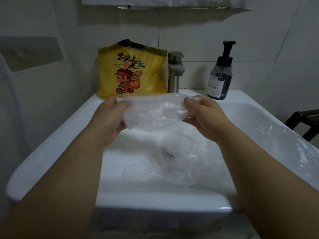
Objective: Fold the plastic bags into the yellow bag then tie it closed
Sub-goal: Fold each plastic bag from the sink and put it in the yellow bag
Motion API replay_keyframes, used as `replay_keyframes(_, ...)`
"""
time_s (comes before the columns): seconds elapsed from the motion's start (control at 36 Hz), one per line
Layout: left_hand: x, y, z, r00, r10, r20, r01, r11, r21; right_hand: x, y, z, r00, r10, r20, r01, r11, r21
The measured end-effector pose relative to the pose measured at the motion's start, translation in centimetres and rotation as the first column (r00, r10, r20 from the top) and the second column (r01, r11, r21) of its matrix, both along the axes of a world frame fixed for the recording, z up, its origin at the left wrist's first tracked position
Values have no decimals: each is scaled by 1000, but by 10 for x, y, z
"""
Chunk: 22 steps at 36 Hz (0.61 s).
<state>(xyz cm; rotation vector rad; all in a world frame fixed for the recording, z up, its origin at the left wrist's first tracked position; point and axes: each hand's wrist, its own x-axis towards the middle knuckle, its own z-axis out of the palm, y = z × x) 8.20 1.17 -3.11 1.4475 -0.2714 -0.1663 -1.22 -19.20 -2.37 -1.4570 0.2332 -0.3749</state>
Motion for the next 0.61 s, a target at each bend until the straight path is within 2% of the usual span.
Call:
replay_keyframes(0.06,-1,0,-5,996,42,75,-54,983,173,0,4,-1,1000,-25,5,25,1000,-8)
replay_keyframes(0.11,-3,-2,-5,998,52,31,-58,976,208,-1,4,0,996,-87,-10,87,995,-56)
replay_keyframes(0.17,-6,-1,-1,986,-27,-166,46,993,112,-1,2,-1,993,-119,8,119,991,-54)
replay_keyframes(0.22,-9,2,5,920,-137,-368,168,984,52,-1,2,-1,992,-123,20,124,992,-35)
replay_keyframes(0.28,-13,4,8,851,-217,-478,262,965,29,-1,4,0,994,-107,20,108,994,-6)
replay_keyframes(0.36,-16,1,6,859,-242,-451,270,963,-1,-1,4,0,998,-67,19,67,997,38)
replay_keyframes(0.44,-11,1,4,903,-150,-404,157,988,-16,-4,1,3,1000,-18,-12,19,994,104)
replay_keyframes(0.53,-5,4,3,913,-115,-391,82,992,-100,-6,-3,5,994,51,-93,-36,988,149)
replay_keyframes(0.61,-3,4,5,924,-75,-375,1,981,-194,-8,-1,7,959,188,-214,-159,977,144)
